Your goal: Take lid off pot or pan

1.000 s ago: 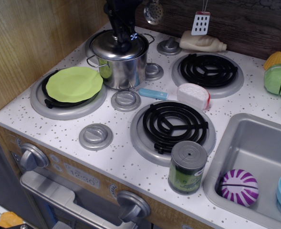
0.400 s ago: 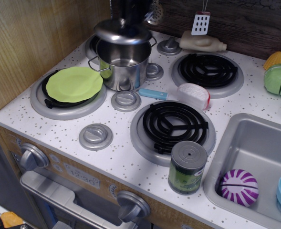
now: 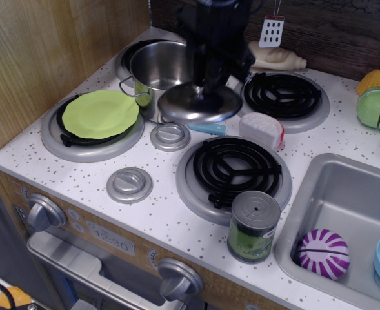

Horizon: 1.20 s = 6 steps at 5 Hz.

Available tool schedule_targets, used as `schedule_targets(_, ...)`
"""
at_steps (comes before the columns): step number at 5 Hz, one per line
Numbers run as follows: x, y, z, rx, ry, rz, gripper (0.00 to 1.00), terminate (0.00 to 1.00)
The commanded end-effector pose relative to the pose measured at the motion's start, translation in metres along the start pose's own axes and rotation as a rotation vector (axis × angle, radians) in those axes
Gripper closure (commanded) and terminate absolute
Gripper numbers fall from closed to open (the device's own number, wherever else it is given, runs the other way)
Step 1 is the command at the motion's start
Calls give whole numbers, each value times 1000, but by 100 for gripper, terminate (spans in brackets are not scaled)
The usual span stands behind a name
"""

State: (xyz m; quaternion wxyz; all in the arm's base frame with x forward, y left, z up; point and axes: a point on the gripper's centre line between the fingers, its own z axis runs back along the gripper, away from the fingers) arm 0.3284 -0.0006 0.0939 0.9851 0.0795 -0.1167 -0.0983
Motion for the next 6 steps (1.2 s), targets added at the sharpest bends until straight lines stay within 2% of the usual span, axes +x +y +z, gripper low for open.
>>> schedule_targets(1,-8,-13,-19,35,-165,44,100,0)
schedule_targets(2,-6,-11,-36,12,-241,35,100,0)
schedule_targets(3,5,-16,-41,2,-360,29,100,0)
schedule_targets(4,12,-24,-43,-9,-398,41,100,0)
schedule_targets(5,9,-21,-41,-41,-402,40,0,0)
schedule_targets(6,9,-21,-41,-41,-402,40,0,100)
